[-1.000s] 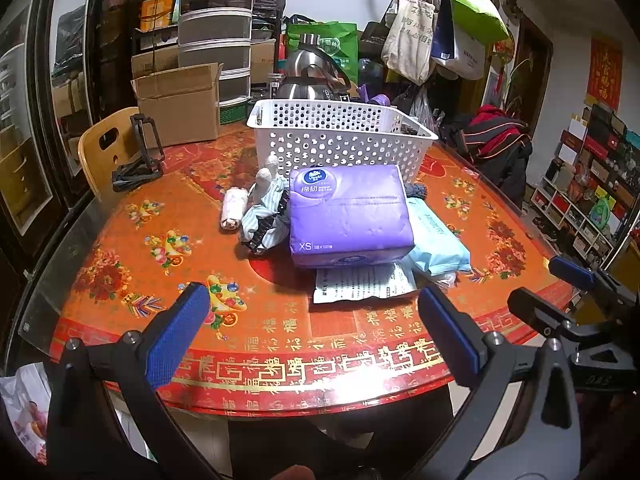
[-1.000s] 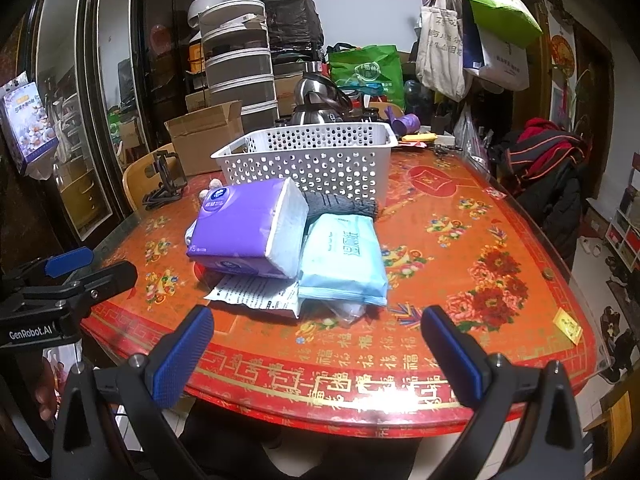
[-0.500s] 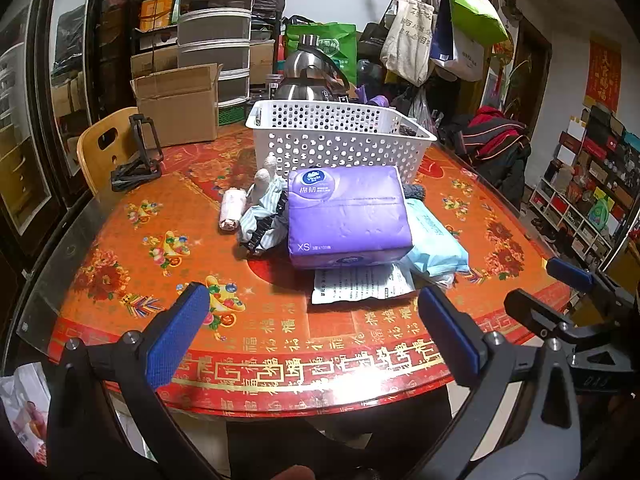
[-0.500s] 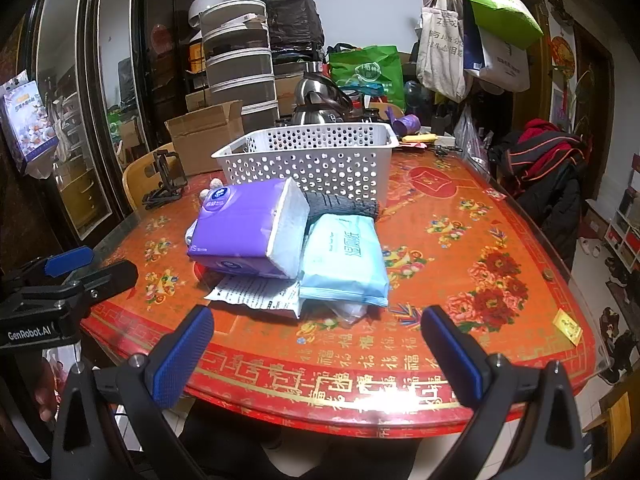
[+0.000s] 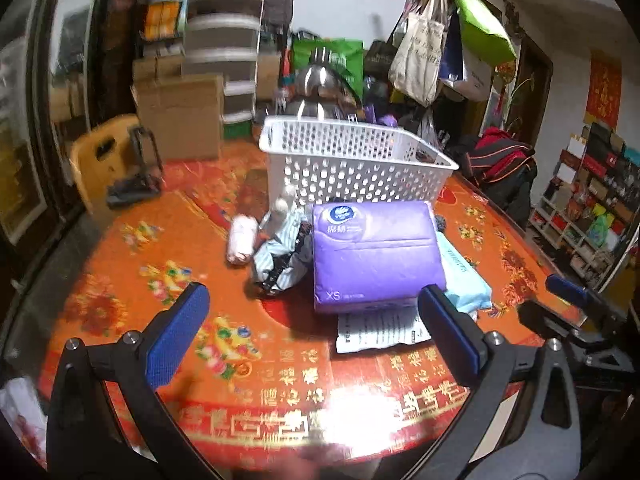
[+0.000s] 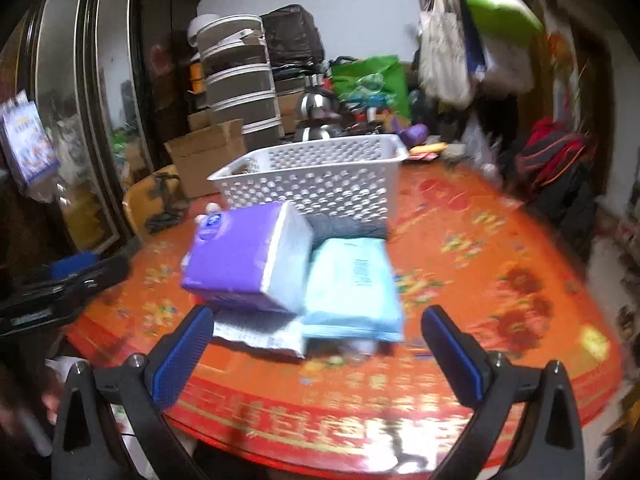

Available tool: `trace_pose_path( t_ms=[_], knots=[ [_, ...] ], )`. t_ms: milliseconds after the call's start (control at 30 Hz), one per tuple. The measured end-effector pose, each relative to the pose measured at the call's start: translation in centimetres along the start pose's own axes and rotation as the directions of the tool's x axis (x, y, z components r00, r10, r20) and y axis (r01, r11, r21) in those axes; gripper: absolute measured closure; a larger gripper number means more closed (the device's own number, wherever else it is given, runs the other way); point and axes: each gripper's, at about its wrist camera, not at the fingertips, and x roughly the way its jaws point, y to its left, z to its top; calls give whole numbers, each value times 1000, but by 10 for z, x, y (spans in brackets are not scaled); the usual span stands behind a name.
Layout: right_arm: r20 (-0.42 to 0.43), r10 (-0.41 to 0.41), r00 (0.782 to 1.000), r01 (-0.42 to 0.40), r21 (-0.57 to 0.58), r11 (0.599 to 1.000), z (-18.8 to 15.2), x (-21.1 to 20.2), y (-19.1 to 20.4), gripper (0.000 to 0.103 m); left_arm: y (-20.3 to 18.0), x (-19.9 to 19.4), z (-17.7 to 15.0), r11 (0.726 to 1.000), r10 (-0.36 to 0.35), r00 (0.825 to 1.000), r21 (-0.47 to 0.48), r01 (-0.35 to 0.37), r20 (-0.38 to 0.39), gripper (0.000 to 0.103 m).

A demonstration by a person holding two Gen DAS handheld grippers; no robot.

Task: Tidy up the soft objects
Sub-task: 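Reach the left gripper to the purple diaper pack and grasp it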

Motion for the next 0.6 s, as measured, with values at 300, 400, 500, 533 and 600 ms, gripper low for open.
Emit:
trace_pose_path(
  t_ms=[300,400,500,533,600],
  knots=[
    [-90,49,995,-48,14,999,9,62,5,10,31,71,9,989,-145,982,-41,141,-121,0],
    [-97,69,993,-68,8,998,14,73,7,17,33,85,10,986,-166,978,-31,164,-126,4],
    [-103,87,991,-88,0,996,19,82,10,21,32,97,14,985,-172,977,-14,172,-125,13],
    [-105,92,990,-93,-2,996,20,84,11,24,32,100,15,983,-183,975,-13,183,-125,14],
    [-112,107,988,-109,-12,994,22,88,13,26,31,107,16,977,-213,969,-15,213,-127,18]
  ],
)
